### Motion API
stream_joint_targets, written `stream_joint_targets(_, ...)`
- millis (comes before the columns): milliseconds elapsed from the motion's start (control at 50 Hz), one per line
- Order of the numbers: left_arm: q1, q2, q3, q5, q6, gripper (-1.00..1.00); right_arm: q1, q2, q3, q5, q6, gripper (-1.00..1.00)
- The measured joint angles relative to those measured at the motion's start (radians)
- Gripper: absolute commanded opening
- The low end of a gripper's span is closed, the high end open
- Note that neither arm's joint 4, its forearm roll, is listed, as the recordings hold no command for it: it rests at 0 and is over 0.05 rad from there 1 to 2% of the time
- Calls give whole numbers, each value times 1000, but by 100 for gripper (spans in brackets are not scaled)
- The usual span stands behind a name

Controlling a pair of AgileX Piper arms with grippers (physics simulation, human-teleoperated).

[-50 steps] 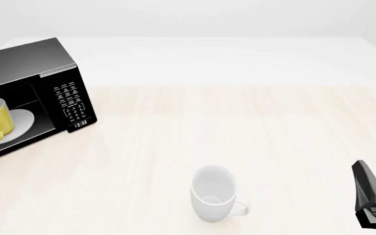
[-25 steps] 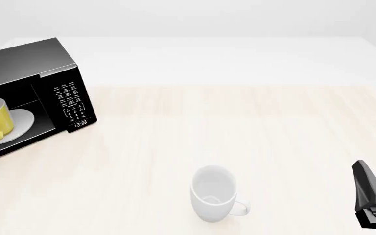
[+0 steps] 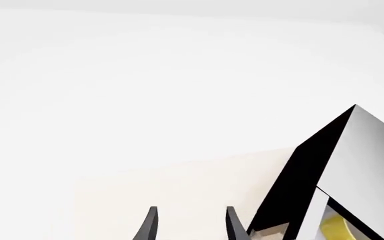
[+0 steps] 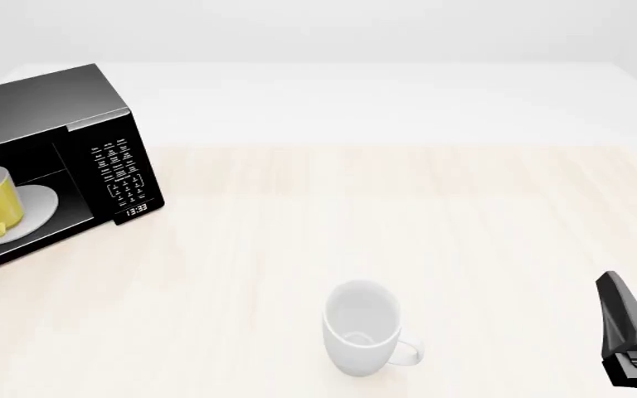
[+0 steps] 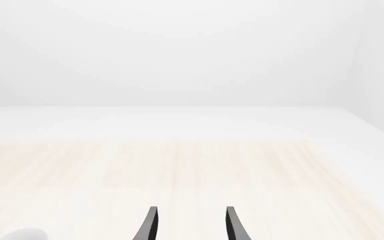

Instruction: Put the yellow and white mug in the microwave and close it.

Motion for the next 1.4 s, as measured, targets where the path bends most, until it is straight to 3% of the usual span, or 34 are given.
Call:
stream_joint_targets(840, 49, 163, 97, -115, 92, 100, 0, 0, 0, 0, 0, 100)
stream_joint_targets(1400, -6, 237, 169, -177, 161, 100, 0, 0, 0, 0, 0, 100)
